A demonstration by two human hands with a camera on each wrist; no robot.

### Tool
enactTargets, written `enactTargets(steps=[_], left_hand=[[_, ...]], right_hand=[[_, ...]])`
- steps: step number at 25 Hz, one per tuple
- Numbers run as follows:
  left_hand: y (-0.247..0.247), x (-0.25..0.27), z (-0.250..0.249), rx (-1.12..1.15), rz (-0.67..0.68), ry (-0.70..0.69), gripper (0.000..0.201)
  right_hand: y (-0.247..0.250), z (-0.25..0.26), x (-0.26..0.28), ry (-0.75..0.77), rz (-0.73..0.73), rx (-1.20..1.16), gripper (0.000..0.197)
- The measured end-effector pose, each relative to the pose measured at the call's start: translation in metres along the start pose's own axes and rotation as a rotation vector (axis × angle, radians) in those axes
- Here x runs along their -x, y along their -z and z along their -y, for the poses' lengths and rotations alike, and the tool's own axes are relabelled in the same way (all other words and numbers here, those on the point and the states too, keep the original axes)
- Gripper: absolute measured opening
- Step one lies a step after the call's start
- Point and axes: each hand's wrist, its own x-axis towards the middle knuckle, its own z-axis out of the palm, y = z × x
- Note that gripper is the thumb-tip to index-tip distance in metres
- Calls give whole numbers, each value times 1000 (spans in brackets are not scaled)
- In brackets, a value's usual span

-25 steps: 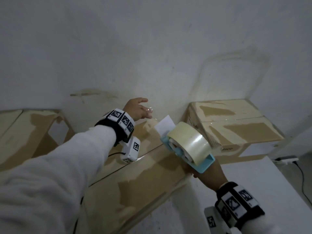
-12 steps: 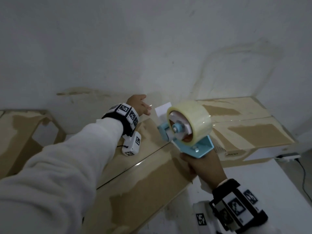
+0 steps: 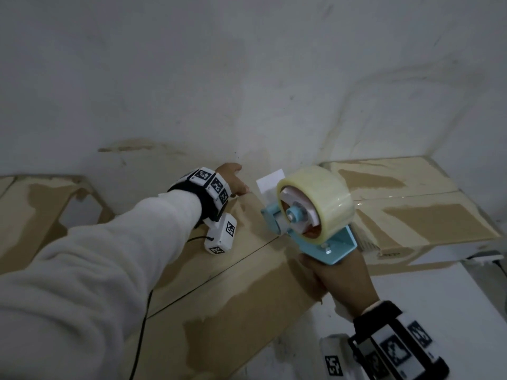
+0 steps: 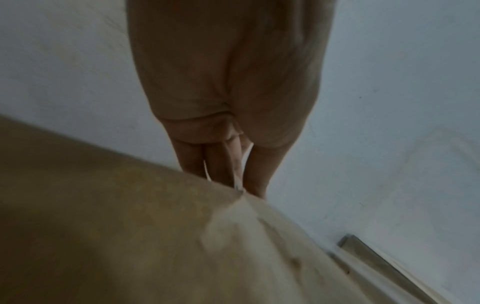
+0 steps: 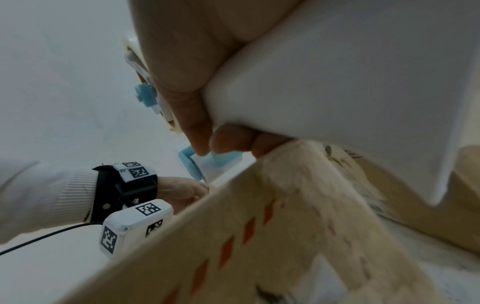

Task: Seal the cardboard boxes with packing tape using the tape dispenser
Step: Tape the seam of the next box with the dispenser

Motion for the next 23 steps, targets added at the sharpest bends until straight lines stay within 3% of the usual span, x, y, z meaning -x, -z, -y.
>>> enactTargets(steps=[6, 10, 16, 19, 23], left_hand=[[5, 11, 0, -282, -69, 74, 62], [5, 27, -8, -231, -29, -60, 24], [-21, 67, 3, -611, 162, -196, 40], [-26, 78, 6, -730, 99, -239, 46], [-34, 77, 6, -907, 76, -158, 57]], right_hand=[[-1, 5, 5, 19, -35, 12, 35], [-2, 11, 7, 41, -40, 45, 32], [-3, 14, 10, 25, -21, 71, 31], [0, 19, 7, 10, 0, 122, 31], [6, 26, 2, -84, 52, 111, 24]])
